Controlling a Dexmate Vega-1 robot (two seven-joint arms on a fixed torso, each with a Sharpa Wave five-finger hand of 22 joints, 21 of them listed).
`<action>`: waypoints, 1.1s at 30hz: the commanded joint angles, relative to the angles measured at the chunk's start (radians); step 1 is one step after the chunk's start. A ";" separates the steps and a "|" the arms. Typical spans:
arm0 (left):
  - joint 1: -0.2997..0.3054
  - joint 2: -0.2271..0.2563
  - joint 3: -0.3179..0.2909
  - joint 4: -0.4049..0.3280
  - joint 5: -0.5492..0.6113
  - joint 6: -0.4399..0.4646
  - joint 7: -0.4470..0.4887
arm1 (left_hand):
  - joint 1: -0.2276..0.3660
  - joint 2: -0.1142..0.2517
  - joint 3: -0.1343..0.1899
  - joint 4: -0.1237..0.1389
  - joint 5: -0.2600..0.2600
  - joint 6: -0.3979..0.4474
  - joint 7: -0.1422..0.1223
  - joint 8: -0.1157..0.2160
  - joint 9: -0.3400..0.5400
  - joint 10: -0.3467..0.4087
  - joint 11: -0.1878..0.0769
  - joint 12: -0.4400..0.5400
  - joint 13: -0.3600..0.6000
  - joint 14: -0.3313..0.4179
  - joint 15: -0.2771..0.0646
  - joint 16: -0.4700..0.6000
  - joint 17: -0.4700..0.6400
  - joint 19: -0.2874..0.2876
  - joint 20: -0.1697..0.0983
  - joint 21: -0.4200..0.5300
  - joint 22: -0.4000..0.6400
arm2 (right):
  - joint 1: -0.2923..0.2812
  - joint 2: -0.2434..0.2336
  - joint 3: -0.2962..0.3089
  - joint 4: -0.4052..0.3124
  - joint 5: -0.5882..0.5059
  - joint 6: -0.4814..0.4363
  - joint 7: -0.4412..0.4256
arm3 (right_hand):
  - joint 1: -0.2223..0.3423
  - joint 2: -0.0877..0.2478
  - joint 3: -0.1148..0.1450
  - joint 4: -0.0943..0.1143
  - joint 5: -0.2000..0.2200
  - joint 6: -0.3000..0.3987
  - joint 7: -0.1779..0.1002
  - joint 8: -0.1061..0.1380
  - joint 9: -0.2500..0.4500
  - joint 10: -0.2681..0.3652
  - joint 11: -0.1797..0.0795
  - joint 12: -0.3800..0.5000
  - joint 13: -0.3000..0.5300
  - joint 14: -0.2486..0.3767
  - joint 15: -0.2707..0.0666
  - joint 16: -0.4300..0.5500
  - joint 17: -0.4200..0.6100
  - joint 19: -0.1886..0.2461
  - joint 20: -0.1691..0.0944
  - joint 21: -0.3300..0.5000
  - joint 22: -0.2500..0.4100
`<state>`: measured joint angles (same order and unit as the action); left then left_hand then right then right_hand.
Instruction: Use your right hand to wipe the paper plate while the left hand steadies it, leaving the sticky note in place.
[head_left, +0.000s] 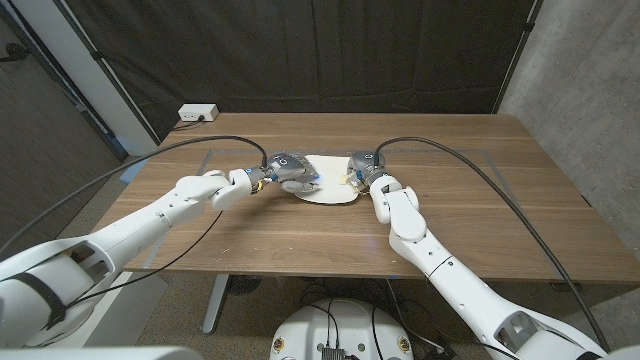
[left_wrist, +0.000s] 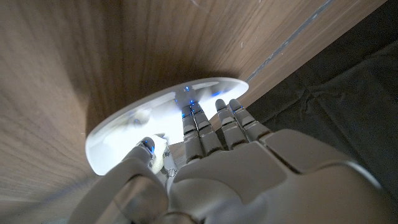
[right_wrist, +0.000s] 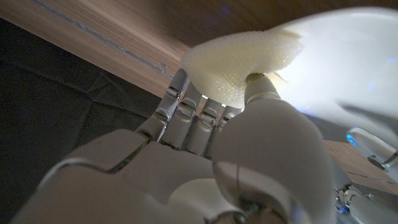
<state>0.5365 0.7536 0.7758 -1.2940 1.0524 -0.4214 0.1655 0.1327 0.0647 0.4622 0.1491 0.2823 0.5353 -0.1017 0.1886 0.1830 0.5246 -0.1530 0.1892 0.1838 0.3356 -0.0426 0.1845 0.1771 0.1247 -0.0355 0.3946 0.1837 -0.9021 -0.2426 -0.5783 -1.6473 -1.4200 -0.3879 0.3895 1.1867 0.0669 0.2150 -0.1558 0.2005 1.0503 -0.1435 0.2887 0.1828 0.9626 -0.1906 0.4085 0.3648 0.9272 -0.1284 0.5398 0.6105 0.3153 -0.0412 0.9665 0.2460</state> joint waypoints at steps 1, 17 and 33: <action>0.013 0.010 -0.006 -0.019 -0.007 0.012 -0.015 | -0.003 0.000 -0.004 -0.002 0.004 0.001 -0.001 0.005 0.003 0.007 0.001 0.003 0.004 -0.007 -0.146 -0.002 0.001 0.007 -0.006 -0.004 0.004 | -0.099 -0.036 0.041 -0.107 -0.140 -0.106 0.175 | 0.013 0.001 0.006 -0.002 0.009 0.162 0.064 0.006 0.003 0.008 0.000 0.004 0.003 0.006 -0.111 -0.002 0.003 -0.007 -0.105 0.011 0.000; 0.023 0.010 -0.007 -0.036 -0.006 0.023 -0.023 | -0.005 -0.001 -0.006 -0.003 0.006 -0.002 -0.003 0.007 0.003 0.006 0.001 0.004 0.004 -0.007 -0.147 -0.002 0.001 0.007 -0.006 -0.006 0.004 | -0.121 0.013 0.110 -0.123 -0.225 -0.156 -0.026 | 0.016 0.006 0.008 0.004 0.009 0.152 0.062 -0.005 0.006 0.003 0.001 -0.003 0.006 0.009 -0.111 -0.007 0.007 -0.010 -0.109 0.022 -0.006; 0.024 0.010 -0.008 -0.047 -0.001 0.032 -0.034 | -0.006 0.000 -0.007 -0.003 0.007 -0.008 -0.002 0.007 0.003 0.006 0.002 0.004 0.004 -0.009 -0.147 -0.002 0.001 0.005 -0.005 -0.009 0.004 | -0.091 0.068 0.160 -0.083 -0.108 -0.139 -0.374 | 0.013 0.007 0.007 0.009 0.009 0.157 0.061 -0.008 0.007 0.014 0.000 -0.003 0.009 0.012 -0.111 -0.012 0.009 -0.010 -0.109 0.032 -0.011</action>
<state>0.5590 0.7639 0.7682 -1.3320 1.0473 -0.3933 0.1371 0.1300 0.0620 0.4594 0.1463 0.2823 0.5238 -0.1039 0.1927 0.1832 0.5256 -0.1481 0.1877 0.1854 0.3317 -0.0464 0.1845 0.1773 0.1247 -0.0355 0.3868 0.1837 -1.0126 -0.2040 -0.4498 -1.7470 -1.5905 -0.5375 0.2206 1.2061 0.0746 0.2208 -0.1529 0.2126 1.0869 -0.1963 0.2846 0.1845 0.9638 -0.1901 0.4021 0.3700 0.9291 -0.1303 0.5321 0.6146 0.3063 -0.0396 0.9934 0.2323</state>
